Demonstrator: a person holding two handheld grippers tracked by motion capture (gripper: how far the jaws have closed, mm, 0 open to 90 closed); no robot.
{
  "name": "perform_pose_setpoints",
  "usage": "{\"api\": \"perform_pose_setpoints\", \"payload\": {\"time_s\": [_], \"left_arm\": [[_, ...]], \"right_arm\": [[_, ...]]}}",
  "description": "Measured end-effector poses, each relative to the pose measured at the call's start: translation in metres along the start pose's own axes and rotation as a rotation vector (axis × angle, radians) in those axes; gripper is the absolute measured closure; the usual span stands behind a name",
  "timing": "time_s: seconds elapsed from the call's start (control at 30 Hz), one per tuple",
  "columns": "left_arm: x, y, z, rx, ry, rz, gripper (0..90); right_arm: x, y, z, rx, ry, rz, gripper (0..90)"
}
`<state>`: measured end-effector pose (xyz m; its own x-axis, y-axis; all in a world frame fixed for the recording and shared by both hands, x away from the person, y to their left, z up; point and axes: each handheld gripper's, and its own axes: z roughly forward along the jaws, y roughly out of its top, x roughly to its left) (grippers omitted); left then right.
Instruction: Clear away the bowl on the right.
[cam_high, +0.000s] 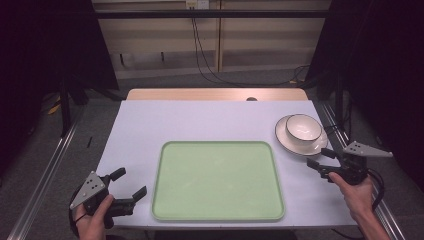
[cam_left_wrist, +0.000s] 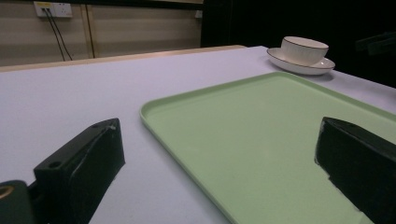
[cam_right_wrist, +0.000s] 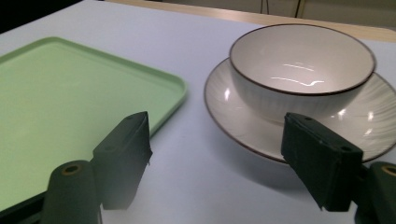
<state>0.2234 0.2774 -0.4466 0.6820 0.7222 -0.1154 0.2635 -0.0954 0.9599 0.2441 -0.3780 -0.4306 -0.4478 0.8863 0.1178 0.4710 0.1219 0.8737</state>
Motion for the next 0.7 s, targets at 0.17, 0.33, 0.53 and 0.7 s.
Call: {"api": "perform_pose_setpoints", "payload": {"time_s": [0.17,0.33,0.53,0.7], "left_arm": [[0.001,0.0,-0.001,-0.005,0.008,-0.008,1.5],[0.001,-0.001,0.0,-0.004,-0.006,-0.01,1.5],[0.0,-0.001,0.0,0.0,0.001,-0.006,1.5],[-0.001,-0.001,0.001,0.004,-0.011,-0.006,1.5]], "right_arm": [[-0.017,0.007,0.001,0.014,-0.022,0.003,24.8],[-0.027,0.017,0.006,0.03,-0.054,-0.016,25.8],[-0.042,0.031,0.014,0.05,-0.042,-0.019,34.7],[-0.053,0.044,0.024,0.094,-0.07,-0.004,32.0]]}}
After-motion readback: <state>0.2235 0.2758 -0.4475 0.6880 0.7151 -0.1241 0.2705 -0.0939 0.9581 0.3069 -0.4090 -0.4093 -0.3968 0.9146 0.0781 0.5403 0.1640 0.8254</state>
